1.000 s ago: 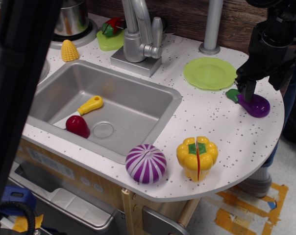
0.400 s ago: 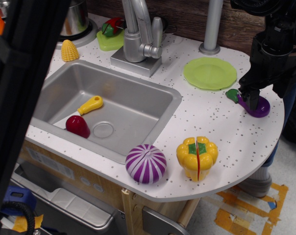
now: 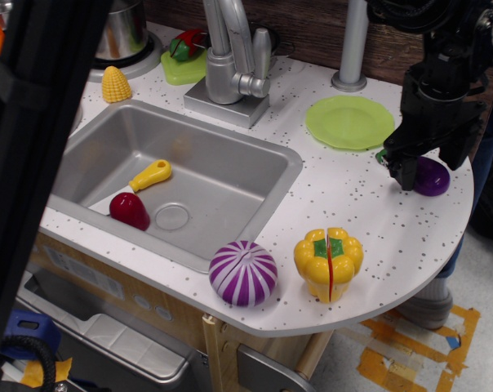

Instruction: Put eggplant on plate

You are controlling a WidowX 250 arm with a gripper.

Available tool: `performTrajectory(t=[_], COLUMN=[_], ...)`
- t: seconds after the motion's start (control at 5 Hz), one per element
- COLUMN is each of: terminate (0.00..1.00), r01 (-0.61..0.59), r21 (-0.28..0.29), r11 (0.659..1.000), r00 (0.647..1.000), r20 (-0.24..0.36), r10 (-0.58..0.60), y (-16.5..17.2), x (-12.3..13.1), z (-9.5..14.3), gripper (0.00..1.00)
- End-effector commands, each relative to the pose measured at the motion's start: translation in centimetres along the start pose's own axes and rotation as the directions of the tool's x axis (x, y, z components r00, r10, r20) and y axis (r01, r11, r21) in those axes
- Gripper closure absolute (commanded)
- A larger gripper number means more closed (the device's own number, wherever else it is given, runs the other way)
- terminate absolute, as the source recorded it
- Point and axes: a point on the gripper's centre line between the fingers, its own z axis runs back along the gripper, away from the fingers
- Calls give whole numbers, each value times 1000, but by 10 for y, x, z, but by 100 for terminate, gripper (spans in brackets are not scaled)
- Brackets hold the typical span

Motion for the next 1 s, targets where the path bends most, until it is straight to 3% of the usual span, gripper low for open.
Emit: performTrajectory(t=[0.0,0.2,0.4,0.6,0.8], terminate=[0,0,0,0,0], r01=[3,4,10,13,36], r21=[-50,-44,-35,-33,9], r11=[999,999,999,999,999], r00=[999,999,999,999,999], r20=[37,43,51,49,28], r10=[-1,-2,-8,-12,-37], y=[-4,-5,-6,-6,-5], x=[7,7,7,7,10], z=[2,2,1,2,20], gripper=[0,0,100,100,100])
